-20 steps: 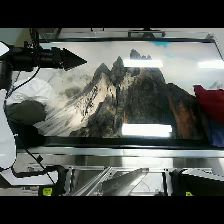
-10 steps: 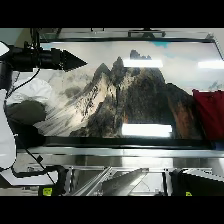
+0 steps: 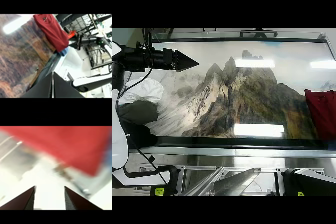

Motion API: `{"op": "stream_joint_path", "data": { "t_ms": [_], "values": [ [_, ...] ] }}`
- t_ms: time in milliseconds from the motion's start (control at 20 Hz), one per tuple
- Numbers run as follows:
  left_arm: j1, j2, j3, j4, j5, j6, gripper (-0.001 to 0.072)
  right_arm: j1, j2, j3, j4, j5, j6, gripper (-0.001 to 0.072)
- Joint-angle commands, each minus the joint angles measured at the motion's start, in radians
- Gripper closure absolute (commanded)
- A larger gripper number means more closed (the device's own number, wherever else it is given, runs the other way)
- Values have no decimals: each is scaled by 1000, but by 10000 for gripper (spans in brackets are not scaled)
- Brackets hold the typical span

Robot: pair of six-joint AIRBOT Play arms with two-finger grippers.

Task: Fold the shirts.

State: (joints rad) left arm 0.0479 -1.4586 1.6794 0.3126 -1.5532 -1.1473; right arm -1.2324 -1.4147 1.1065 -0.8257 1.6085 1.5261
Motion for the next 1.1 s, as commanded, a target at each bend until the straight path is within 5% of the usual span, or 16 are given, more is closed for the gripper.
{"op": "stream_joint_path", "data": {
  "t_ms": [0,50,200,500,650,800,1050],
  "values": [
    [0,1,10,3,0,3,704,66,58,2,313,48,-24,532],
    [0,1,27,12,1,2,704,101,74,2,420,41,-82,653],
    [0,4,127,140,-2,-48,711,233,140,2,564,-4,-237,692],
    [-12,206,-113,265,17,-85,711,608,447,-156,342,-87,-403,692],
    [-39,399,-456,276,51,-76,711,796,708,-398,153,-227,-414,692],
    [-92,577,-780,271,133,-76,710,933,892,-627,121,-344,-381,692],
    [-123,707,-975,269,195,-77,700,974,863,-660,157,-344,-367,692]
  ]
}}
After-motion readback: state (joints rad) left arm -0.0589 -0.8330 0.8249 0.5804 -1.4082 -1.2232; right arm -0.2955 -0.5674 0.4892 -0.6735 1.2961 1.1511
